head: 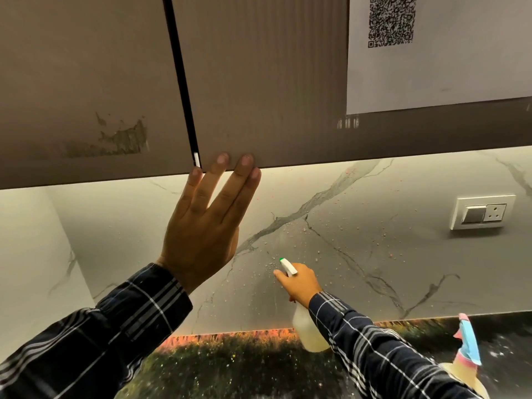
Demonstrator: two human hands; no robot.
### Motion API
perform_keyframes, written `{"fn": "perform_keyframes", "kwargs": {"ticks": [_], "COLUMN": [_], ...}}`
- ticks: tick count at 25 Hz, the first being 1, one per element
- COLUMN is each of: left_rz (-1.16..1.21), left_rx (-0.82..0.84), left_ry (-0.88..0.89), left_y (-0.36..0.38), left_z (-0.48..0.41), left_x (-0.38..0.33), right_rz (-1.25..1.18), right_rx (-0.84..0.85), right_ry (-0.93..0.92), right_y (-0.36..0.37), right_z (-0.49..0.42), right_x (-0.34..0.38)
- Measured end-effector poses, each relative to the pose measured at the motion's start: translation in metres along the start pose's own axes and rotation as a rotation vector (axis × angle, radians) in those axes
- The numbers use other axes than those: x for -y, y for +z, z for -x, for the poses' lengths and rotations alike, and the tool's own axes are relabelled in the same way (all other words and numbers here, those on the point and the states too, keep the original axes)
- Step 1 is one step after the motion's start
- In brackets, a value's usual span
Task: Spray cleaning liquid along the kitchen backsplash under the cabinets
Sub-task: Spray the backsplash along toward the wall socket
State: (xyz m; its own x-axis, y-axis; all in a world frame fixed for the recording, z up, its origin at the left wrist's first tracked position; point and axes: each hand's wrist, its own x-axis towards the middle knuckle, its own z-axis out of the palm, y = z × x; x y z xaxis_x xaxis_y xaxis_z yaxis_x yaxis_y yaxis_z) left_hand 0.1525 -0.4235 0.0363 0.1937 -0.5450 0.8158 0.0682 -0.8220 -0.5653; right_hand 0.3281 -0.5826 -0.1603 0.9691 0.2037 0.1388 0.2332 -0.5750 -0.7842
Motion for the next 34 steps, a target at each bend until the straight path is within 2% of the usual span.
{"fn": "perform_keyframes", "kwargs": {"ticks": [3, 5, 7, 10, 12, 14, 15, 18, 24, 28, 32, 34], "left_rz": [0.004, 0.006, 0.008, 0.03, 0.065, 0.068, 0.065, 0.054, 0.015, 0.001, -0.004, -0.011], "left_rx": [-0.024, -0.031, -0.041, -0.061, -0.075, -0.101, -0.111, -0.134, -0.156, -0.158, -0.153, -0.152], "left_ry": [-0.005, -0.026, -0.054, -0.036, -0.001, 0.027, 0.031, 0.025, 0.012, 0.003, 0.006, 0.007], "left_y": [0.001, 0.002, 0.004, 0.01, 0.014, 0.018, 0.02, 0.027, 0.032, 0.033, 0.032, 0.033], "left_z": [-0.001, -0.001, -0.004, -0.018, -0.033, -0.049, -0.054, -0.064, -0.068, -0.067, -0.067, -0.067], "left_x": [-0.003, -0.007, -0.015, -0.031, -0.044, -0.058, -0.063, -0.076, -0.084, -0.084, -0.083, -0.083], "right_rz": [-0.349, -0.562, -0.658, -0.577, -0.621, -0.819, -0.929, -1.072, -0.98, -0.948, -0.953, -0.878], "right_rx": [-0.35, -0.525, -0.522, -0.37, -0.51, -0.72, -0.764, -0.699, -0.733, -0.64, -0.675, -0.673], "right_ry": [0.273, 0.424, 0.394, 0.21, 0.333, 0.56, 0.606, 0.592, 0.62, 0.556, 0.647, 0.574], "right_y": [-0.01, -0.03, -0.047, -0.056, -0.065, -0.083, -0.092, -0.111, -0.129, -0.132, -0.128, -0.131], "right_z": [0.003, 0.003, 0.005, 0.015, 0.017, 0.016, 0.015, 0.01, 0.01, -0.002, 0.001, 0.003], "right_x": [-0.018, -0.034, -0.044, -0.052, -0.064, -0.086, -0.096, -0.114, -0.132, -0.124, -0.125, -0.119]}}
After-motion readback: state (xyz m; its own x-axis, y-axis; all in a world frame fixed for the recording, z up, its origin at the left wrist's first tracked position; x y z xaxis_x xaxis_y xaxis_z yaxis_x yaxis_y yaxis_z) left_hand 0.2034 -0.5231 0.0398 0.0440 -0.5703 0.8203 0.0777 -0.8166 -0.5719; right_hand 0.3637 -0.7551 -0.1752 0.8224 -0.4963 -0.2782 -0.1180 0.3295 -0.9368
